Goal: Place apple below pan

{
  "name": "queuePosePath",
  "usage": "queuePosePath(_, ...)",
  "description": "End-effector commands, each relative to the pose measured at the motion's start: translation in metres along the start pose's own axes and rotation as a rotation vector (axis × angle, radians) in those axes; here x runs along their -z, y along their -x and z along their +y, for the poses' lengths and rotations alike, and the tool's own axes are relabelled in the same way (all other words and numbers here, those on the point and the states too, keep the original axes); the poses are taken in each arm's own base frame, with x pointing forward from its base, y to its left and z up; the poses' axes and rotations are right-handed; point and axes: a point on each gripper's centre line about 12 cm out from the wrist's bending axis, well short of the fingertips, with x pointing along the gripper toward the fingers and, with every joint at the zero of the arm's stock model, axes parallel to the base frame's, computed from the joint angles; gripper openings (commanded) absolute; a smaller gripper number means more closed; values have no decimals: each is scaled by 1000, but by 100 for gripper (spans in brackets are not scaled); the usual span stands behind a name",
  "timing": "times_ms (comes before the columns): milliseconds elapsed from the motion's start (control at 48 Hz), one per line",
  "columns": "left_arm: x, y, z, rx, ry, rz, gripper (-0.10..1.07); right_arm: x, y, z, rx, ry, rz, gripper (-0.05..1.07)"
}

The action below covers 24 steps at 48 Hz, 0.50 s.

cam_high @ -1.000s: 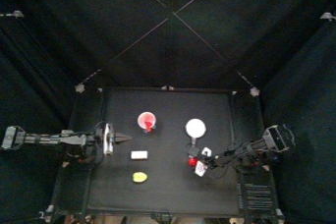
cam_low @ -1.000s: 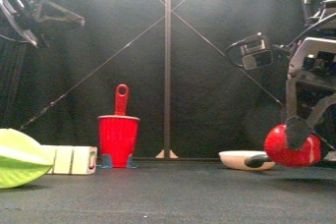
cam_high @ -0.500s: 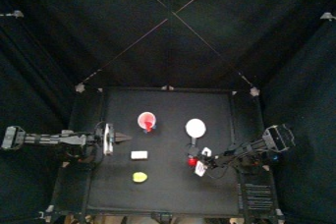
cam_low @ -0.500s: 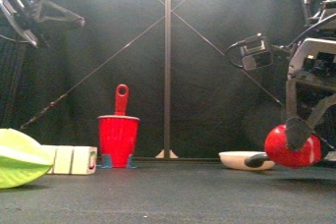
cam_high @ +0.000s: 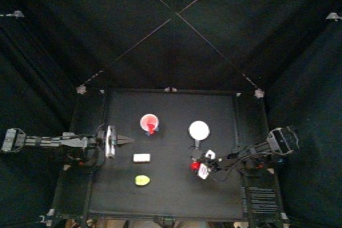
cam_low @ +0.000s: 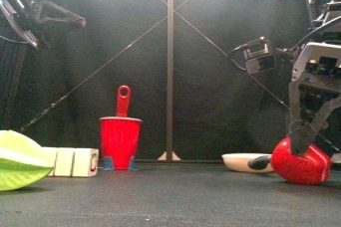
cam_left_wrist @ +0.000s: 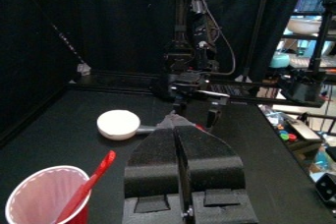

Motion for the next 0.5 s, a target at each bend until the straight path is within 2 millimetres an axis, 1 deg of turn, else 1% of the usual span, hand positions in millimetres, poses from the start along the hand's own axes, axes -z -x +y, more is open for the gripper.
queuePosePath(0,-6,-3,0,-1,0,-18,-3,-8,4,4,-14,-6,-22,101)
queuePosePath(479,-5,-2,0,-1,0,-17,-3,-8,5,2,0,-13,-18,101)
